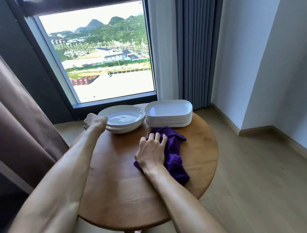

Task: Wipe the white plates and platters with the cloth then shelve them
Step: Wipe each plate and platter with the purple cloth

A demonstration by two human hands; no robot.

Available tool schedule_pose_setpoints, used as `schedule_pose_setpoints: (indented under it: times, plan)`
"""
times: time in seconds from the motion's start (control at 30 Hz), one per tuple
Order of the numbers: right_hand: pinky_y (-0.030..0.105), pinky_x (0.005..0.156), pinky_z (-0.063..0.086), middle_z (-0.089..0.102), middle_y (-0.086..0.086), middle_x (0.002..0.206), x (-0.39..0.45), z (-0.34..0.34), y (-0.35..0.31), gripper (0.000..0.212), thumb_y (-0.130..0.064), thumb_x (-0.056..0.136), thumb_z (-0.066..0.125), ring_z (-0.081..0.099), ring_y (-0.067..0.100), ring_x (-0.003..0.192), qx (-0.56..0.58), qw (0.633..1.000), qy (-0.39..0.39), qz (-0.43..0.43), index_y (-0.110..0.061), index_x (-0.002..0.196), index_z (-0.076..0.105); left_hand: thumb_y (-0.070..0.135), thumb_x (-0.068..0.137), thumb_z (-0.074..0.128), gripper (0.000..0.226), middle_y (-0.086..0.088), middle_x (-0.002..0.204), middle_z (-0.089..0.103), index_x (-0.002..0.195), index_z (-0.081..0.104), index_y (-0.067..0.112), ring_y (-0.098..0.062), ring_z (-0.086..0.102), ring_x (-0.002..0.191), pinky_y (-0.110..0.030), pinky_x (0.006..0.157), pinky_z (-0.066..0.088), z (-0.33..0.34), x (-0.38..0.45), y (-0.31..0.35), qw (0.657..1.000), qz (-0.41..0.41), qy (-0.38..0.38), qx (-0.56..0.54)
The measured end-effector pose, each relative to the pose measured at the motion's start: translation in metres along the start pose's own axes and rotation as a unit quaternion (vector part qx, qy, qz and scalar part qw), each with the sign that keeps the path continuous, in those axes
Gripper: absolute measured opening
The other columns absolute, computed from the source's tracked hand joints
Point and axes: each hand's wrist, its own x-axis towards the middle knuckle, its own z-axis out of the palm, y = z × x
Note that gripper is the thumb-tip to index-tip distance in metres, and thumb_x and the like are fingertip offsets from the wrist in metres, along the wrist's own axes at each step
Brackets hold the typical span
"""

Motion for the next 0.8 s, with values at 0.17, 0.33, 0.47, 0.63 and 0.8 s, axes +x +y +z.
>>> schedule_pose_setpoints:
  times: [0.17,0.33,0.47,0.63,0.8]
  plan:
    - [0.057,0.117,0.019,0.057,0.019,0.129,-0.001,0.002,0.000,0.033,-0.021,0.090,0.047,0.043,0.038,0.128,0.009,1.000,0.005,-0.002,-0.011,0.115,0.066,-0.006,0.084,0.043,0.021,-0.025,0.082,0.062,0.099,0.057,-0.005,-0.038,0.068,0.065,-0.031,0.047,0.056,-0.012,-0.006,0.012,0.973,-0.079,-0.107,-0.191]
    - [0.055,0.116,0.021,0.052,0.021,0.139,0.000,0.006,0.000,0.035,-0.020,0.089,0.049,0.041,0.038,0.132,0.031,0.999,0.020,0.008,-0.011,0.120,0.063,-0.007,0.082,0.040,0.018,-0.016,0.105,0.055,0.093,0.052,0.001,-0.039,0.061,0.097,-0.041,0.057,0.062,-0.026,-0.022,0.005,0.927,-0.150,-0.177,-0.295]
    - [0.054,0.118,0.022,0.025,0.031,0.159,0.002,0.006,0.004,0.050,-0.017,0.090,0.049,0.020,0.044,0.149,0.093,0.986,0.077,0.113,-0.001,0.137,0.049,-0.009,0.081,0.036,0.021,-0.021,0.104,0.059,0.094,0.051,-0.001,-0.042,0.063,0.090,-0.049,0.057,0.061,-0.038,-0.038,-0.011,0.897,-0.176,-0.182,-0.363]
    - [0.044,0.099,0.041,0.051,0.022,0.136,0.002,-0.004,0.011,0.065,-0.024,0.087,0.056,0.046,0.038,0.125,0.069,0.983,0.030,0.167,0.001,0.144,0.039,-0.007,0.078,0.031,0.049,-0.030,0.116,0.062,0.122,0.053,-0.003,-0.050,0.064,0.101,-0.062,0.085,0.058,-0.055,-0.072,-0.042,0.858,-0.151,-0.143,-0.470]
    - [0.040,0.095,0.046,0.067,0.015,0.119,0.006,-0.021,0.021,0.030,-0.028,0.092,0.067,0.057,0.035,0.115,0.252,0.948,0.069,0.182,-0.009,0.114,0.067,-0.001,0.083,0.034,0.046,-0.026,0.129,0.065,0.121,0.059,0.002,-0.041,0.070,0.091,-0.062,0.104,0.048,-0.070,-0.114,-0.072,0.850,-0.100,-0.108,-0.505]
